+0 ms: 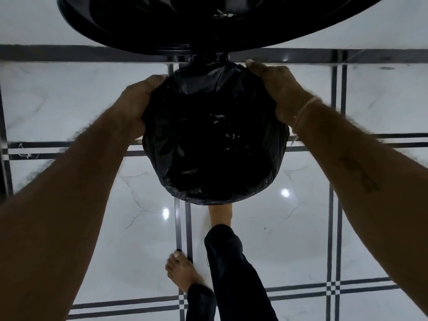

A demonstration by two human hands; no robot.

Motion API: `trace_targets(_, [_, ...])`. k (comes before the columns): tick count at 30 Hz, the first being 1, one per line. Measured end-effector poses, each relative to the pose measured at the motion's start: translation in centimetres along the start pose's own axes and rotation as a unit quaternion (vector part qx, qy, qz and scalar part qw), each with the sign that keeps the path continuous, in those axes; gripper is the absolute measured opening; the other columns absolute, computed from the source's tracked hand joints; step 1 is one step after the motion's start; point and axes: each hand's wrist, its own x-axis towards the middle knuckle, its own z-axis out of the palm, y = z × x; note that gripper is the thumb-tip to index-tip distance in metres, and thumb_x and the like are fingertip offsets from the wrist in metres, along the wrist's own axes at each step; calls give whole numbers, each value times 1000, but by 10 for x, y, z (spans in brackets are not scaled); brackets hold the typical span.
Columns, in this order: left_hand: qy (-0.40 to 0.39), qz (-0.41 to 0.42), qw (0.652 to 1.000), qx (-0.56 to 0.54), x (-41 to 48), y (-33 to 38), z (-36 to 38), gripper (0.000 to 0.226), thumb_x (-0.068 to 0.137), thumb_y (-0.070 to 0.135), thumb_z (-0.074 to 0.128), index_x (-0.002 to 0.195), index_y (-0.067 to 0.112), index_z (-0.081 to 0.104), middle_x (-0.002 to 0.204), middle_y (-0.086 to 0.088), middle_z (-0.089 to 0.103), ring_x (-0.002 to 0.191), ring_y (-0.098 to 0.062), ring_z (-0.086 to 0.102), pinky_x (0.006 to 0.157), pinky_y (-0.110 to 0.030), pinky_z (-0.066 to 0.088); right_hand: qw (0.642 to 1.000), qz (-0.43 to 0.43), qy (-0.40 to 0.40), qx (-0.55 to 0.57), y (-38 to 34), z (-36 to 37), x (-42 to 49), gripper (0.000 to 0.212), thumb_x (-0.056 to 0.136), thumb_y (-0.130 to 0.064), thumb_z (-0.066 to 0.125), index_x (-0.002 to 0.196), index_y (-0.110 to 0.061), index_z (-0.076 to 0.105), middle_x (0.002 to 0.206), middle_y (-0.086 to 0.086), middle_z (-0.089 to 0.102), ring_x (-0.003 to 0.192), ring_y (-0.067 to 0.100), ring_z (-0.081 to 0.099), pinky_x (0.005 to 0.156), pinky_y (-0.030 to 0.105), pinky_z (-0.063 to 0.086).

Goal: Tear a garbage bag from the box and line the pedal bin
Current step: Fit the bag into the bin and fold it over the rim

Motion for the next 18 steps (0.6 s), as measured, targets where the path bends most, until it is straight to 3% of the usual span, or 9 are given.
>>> trace_targets(4, [-30, -48, 998, 16, 12, 3, -14, 8, 90, 20, 64, 91, 17, 71, 89, -1, 70, 80, -18, 71, 74, -31, 62, 999, 31, -31, -7, 1, -8, 10, 26, 92, -34, 75, 95, -8, 74, 85, 10, 74, 73, 24, 73, 78, 38, 64])
trace_targets(9, [-37, -59, 997, -18, 9, 6, -12, 28, 97, 35, 69, 115, 13, 73, 102, -2, 76, 90, -16, 76, 73, -29, 61, 993, 60, -103, 6, -10, -18, 12, 23, 98, -32, 69, 88, -11, 70, 81, 4, 75, 67, 15, 75, 64, 28, 62])
trace_targets(12, [-50, -46, 998, 9, 12, 6, -16, 62, 95, 55, 64, 135, 8, 66, 131, -8, 72, 111, -19, 73, 85, -31, 61, 990, 73, -125, -10, -11, -22, 16, 28, 99, -38, 67, 90, -12, 70, 82, 2, 77, 71, 15, 77, 68, 29, 63])
trace_targets(14, [-56, -44, 997, 10, 10, 6, -19, 71, 93, 62, 60, 139, 7, 63, 139, -12, 67, 121, -24, 69, 98, -36, 57, 987, 77, -140, -2, -8, -23, 16, 31, 101, -40, 63, 91, -11, 69, 80, 2, 77, 72, 15, 77, 72, 30, 63])
trace_targets(16, [-81, -39, 996, 10, 6, 6, -19, 74, 94, 63, 57, 140, 5, 61, 135, -14, 66, 124, -29, 67, 104, -40, 53, 985, 62, -159, 21, -4, -26, 14, 31, 102, -39, 59, 92, -11, 68, 80, 2, 74, 73, 16, 74, 75, 31, 61])
trace_targets(18, [-81, -31, 996, 13, 3, 6, -14, 65, 96, 54, 61, 139, 5, 62, 124, -12, 71, 114, -26, 72, 95, -36, 58, 981, 48, -185, 38, -3, -27, 13, 27, 100, -35, 59, 97, -9, 68, 85, 5, 69, 77, 19, 69, 81, 32, 58])
